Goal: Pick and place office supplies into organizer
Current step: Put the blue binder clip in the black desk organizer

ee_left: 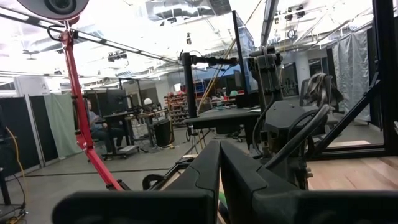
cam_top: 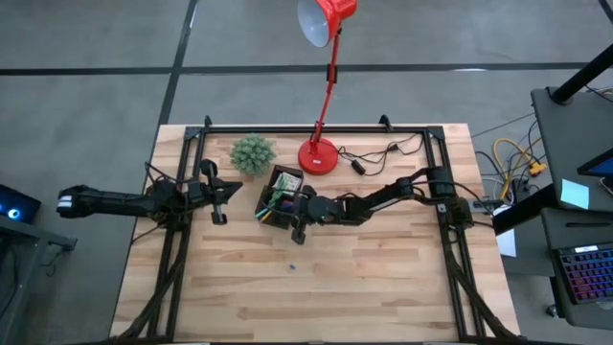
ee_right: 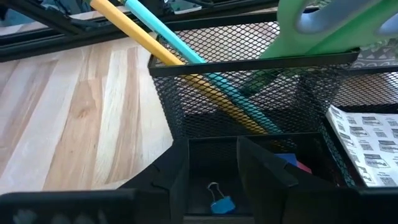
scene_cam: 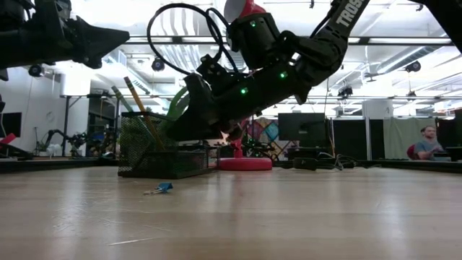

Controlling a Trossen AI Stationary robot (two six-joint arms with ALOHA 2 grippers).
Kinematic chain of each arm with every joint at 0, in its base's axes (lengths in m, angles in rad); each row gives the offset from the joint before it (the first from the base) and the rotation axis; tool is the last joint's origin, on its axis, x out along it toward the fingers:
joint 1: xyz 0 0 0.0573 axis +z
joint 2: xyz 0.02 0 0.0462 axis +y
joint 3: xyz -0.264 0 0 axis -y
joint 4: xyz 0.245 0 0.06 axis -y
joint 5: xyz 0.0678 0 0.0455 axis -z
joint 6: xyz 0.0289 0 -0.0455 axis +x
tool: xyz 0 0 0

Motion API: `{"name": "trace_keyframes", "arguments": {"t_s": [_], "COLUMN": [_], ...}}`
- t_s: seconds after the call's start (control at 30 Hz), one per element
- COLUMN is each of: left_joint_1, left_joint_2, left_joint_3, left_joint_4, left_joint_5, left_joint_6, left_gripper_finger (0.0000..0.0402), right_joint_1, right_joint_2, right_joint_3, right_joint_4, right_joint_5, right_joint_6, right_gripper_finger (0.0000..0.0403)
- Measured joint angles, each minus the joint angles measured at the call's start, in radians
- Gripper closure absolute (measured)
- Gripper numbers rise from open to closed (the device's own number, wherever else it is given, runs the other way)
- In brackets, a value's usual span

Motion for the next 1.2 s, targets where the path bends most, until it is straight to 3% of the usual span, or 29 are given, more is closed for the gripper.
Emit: {"name": "trace_keyframes", "arguments": {"t_s": [0.1,0.37,0.5,0.7,0.87,1.07,1.2], "left_joint_1": [0.000,0.000,0.000,0.000,0.000,0.000,0.000], "left_joint_2": [0.000,0.000,0.000,0.000,0.000,0.000,0.000], "left_joint_3": [0.000,0.000,0.000,0.000,0.000,0.000,0.000], "left_joint_4": [0.000,-0.001,-0.001,-0.001,-0.001,-0.001,-0.001], "left_joint_5": [0.000,0.000,0.000,0.000,0.000,0.000,0.000], "left_joint_6": [0.000,0.000,0.000,0.000,0.000,0.000,0.000], "left_gripper_finger": [0.0402,0.0402,0.0402,0.0402,0.0402,0.0402,0.0402], "right_joint_1": [0.000,0.014,0.055,0.128,0.152,0.152,0.153], "right_joint_2": [-0.003,-0.012,-0.012,-0.012,-0.012,-0.012,-0.010], "right_joint_3": [0.000,0.000,0.000,0.000,0.000,0.000,0.062], "right_joint_4": [0.000,-0.002,-0.041,-0.114,-0.113,-0.173,-0.329], "right_joint_5": [-0.048,-0.500,-0.599,-0.579,-0.482,-0.475,-0.475], "right_joint_6": [0.000,-0.037,-0.148,-0.353,-0.394,-0.448,-0.476], "right_gripper_finger": [0.0273,0.0282,0.0277,0.0250,0.0225,0.0220,0.0225]}}
